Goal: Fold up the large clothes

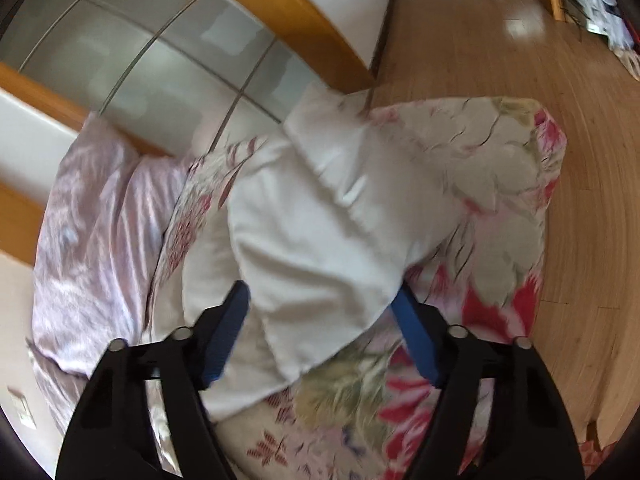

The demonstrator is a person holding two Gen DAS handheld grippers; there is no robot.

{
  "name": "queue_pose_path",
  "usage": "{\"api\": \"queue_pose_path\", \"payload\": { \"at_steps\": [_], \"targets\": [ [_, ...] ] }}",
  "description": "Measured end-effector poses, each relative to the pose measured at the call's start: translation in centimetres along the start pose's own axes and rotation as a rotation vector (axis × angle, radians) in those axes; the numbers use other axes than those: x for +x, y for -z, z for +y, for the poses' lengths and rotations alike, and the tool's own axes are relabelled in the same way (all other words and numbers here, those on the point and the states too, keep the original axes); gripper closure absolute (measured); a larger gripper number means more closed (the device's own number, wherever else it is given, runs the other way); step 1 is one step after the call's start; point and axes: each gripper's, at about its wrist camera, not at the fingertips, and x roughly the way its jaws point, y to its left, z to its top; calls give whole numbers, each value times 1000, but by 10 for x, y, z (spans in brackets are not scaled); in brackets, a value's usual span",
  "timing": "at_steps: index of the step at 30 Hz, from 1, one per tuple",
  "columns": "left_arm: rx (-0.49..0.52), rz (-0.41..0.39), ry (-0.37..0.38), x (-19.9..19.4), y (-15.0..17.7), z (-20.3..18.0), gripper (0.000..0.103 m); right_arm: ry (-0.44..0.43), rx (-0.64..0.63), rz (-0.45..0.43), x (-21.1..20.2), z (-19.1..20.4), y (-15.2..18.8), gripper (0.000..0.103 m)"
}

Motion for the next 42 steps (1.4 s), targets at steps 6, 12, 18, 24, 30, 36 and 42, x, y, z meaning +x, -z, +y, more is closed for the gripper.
{"api": "queue_pose_path", "payload": {
  "at_steps": [6,12,18,24,30,36,42],
  "targets": [
    [0,-11,25,1,-1,3,2,-41,57,-42,5,-15,-11,60],
    [3,-21,48,0,0,6,2,-53,18,-45,15,-6,-17,89],
    [-16,-45,74,-4,0,10,2,-45,-249,-129,-7,62,-10,93],
    [-44,-76,51,-8,2,16,2,-173,-555,-119,-34,168,35,93],
    [-82,-90,62,-14,6,29,2,-362,-760,33,-41,254,107,93],
    [-85,-102,62,-19,8,34,2,-492,-889,256,-28,304,194,93],
    [-129,-110,34,-19,9,47,2,-530,-994,477,-13,321,283,93]
  ]
}}
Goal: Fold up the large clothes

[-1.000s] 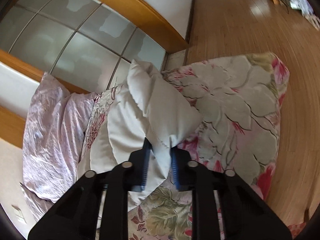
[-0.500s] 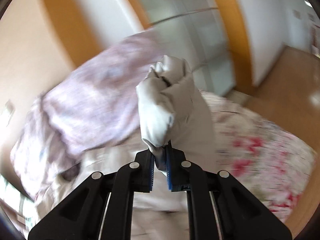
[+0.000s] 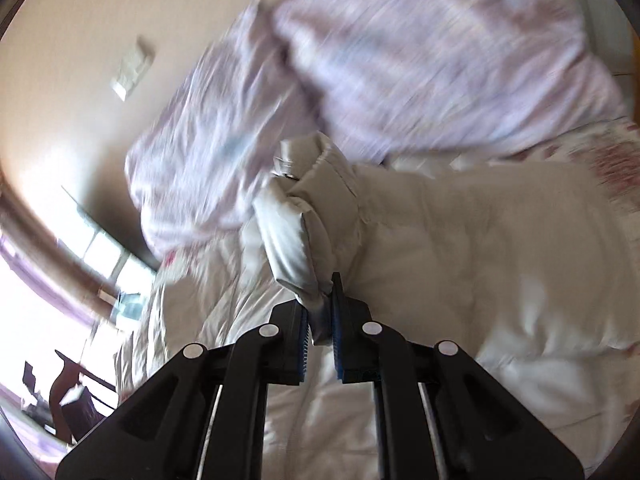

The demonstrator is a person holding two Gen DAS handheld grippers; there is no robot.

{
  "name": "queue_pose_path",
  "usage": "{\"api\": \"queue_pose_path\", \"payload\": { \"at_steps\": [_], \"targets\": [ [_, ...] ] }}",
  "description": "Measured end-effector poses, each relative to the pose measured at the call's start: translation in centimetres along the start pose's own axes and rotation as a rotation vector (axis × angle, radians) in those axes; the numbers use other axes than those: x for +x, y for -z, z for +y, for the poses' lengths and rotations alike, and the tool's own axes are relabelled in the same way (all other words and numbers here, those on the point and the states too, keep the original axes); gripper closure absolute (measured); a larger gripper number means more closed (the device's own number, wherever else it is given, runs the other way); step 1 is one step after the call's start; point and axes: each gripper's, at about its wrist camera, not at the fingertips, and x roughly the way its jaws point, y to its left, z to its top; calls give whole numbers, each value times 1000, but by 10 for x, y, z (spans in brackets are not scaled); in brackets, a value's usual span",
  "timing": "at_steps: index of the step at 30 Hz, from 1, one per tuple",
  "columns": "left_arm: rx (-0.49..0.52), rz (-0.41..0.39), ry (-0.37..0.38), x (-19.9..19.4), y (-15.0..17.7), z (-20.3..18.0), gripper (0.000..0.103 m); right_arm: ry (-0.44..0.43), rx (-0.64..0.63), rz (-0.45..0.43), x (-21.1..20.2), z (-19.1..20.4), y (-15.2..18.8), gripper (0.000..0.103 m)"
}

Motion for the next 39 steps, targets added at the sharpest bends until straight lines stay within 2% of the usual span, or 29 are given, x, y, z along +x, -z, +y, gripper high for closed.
{"api": "queue_pose_path", "payload": {
  "at_steps": [5,9,11,12,13,15,17,20,22,24,28,31,34,39],
  "targets": [
    [-2,-37,-19,-8,0,8,2,13,-53,112,50,26,20,93],
    [12,-93,-51,-17,0,11,2,76,-112,158,74,40,37,91],
    [12,-114,-51,-21,0,13,2,135,-170,180,82,47,46,88],
    [10,-116,-56,-22,-1,14,2,157,-197,194,85,50,48,80],
    [8,-116,-57,-23,-1,15,2,170,-234,223,88,55,54,60],
    [5,-115,-59,-23,-2,18,2,137,-252,257,87,59,61,38],
    [9,-110,-61,-23,-4,19,2,124,-270,234,76,62,65,38],
    [6,-102,-63,-23,-3,22,2,141,-276,110,45,62,56,38],
    [4,-104,-69,-24,-3,23,2,203,-250,36,32,52,44,38],
    [10,-113,-82,-26,-3,22,2,285,-225,12,32,39,34,38],
    [25,-119,-98,-28,-1,21,2,422,-196,34,52,16,30,37],
    [21,-108,-95,-28,-1,23,2,477,-173,130,84,4,40,32],
    [9,-94,-98,-29,-2,29,2,555,-239,112,97,12,49,30],
    [-36,-96,-127,-34,-4,45,2,573,-234,124,100,8,49,27]
  ]
}}
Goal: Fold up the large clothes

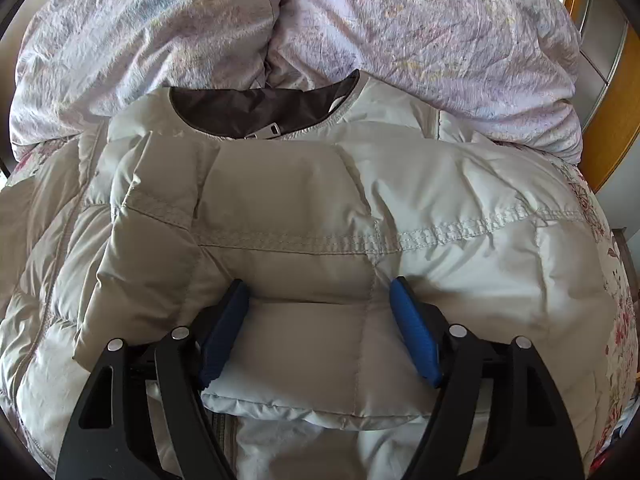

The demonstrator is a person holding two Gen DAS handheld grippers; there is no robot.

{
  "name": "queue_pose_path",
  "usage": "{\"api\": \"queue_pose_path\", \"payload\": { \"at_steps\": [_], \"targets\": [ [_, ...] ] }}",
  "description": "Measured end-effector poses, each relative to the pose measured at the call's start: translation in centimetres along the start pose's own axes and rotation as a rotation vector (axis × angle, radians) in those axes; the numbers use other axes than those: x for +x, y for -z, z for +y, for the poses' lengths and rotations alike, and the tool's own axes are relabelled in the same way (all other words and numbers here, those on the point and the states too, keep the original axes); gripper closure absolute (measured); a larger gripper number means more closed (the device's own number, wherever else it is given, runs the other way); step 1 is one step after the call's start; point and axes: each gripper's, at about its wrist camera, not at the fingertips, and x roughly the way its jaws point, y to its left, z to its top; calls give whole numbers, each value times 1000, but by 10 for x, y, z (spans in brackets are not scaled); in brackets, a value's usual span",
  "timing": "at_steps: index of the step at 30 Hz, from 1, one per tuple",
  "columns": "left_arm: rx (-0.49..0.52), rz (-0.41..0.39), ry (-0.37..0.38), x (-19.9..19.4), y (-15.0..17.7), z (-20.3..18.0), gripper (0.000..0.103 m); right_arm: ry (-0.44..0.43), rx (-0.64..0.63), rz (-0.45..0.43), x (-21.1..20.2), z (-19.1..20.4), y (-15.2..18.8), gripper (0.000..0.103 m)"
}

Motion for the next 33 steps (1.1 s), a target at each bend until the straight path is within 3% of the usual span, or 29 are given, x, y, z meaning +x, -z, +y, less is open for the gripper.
{"api": "queue_pose_path", "payload": {
  "at_steps": [11,19,24,33],
  "targets": [
    [-66,-3,-118,-6,-4,38,2,22,13,2,1,0,-1,22],
    [-264,69,-170,-6,3,119,2,26,14,-4,2,-1,-1,19],
    [-437,86,-157,-12,12,175,2,15,22,-11,3,-2,-1,19],
    [-632,78,-146,-4,10,230,20,3,32,-17,3,-3,-1,19]
  ]
}}
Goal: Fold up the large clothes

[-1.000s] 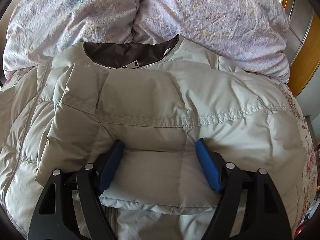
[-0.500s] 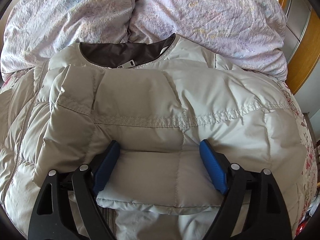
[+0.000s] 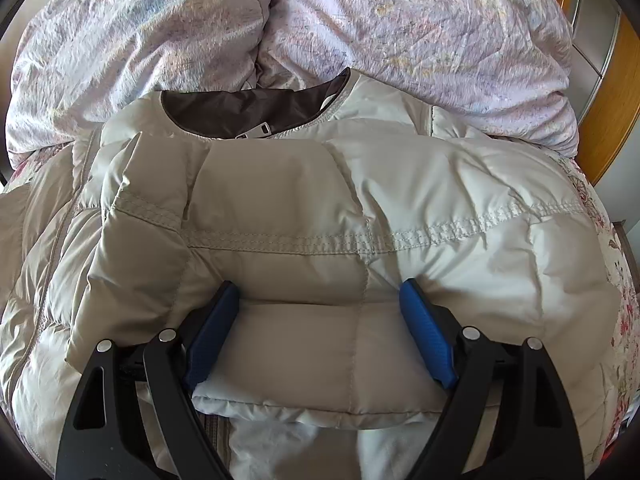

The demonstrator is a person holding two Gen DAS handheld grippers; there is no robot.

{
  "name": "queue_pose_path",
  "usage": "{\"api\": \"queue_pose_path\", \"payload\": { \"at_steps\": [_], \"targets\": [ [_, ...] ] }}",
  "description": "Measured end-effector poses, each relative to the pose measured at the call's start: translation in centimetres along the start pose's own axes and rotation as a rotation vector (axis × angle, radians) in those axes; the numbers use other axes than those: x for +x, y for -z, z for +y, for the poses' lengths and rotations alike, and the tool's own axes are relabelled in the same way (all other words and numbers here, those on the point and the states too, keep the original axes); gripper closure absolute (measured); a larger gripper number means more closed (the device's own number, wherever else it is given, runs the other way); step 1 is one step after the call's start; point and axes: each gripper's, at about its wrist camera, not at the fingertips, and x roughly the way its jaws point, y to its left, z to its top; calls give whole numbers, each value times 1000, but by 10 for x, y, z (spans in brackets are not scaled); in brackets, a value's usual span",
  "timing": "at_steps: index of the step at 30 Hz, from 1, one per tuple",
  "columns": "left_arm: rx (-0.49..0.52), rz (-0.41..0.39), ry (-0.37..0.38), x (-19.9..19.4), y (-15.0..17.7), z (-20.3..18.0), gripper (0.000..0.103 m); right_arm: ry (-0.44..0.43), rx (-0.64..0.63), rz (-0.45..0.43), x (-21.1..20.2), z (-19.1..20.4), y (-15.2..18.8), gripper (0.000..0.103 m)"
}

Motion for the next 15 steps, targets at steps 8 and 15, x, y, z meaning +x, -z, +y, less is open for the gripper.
{"api": "queue_pose_path", "payload": {
  "at_steps": [8,15],
  "targets": [
    [-60,-24,-21,13,-19,1,36,-6,4,-8,0,-1,1,19],
    [-102,-39,-59,17,-32,10,65,-8,6,-11,-1,0,2,19]
  ]
}}
